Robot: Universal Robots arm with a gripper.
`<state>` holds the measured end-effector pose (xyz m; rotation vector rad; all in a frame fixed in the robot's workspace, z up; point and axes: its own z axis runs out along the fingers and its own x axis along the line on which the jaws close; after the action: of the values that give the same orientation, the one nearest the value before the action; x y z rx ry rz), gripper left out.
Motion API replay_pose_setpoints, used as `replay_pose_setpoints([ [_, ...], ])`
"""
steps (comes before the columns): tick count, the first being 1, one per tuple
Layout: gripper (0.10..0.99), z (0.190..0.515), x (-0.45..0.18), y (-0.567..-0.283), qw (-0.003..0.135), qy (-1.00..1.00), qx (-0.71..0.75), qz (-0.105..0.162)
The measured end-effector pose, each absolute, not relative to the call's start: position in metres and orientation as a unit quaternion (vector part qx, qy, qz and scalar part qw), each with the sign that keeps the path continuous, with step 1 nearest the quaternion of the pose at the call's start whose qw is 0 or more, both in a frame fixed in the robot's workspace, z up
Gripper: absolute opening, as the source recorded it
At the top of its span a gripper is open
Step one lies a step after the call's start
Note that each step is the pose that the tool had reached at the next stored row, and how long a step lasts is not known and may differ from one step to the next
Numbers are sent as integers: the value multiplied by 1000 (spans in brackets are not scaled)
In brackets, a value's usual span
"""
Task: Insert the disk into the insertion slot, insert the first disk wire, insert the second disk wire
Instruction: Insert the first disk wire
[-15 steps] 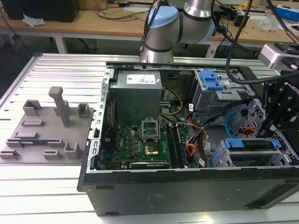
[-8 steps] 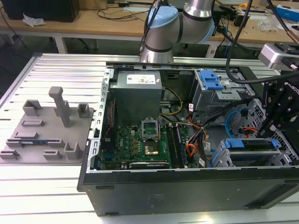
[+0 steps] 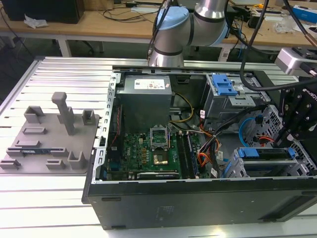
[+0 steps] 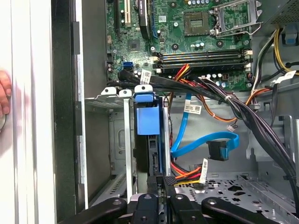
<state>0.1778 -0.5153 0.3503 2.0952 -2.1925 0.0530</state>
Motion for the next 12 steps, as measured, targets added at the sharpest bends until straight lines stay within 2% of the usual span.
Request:
replay_pose_setpoints([
  [12, 165, 349, 178, -515, 54, -725, 686, 18],
])
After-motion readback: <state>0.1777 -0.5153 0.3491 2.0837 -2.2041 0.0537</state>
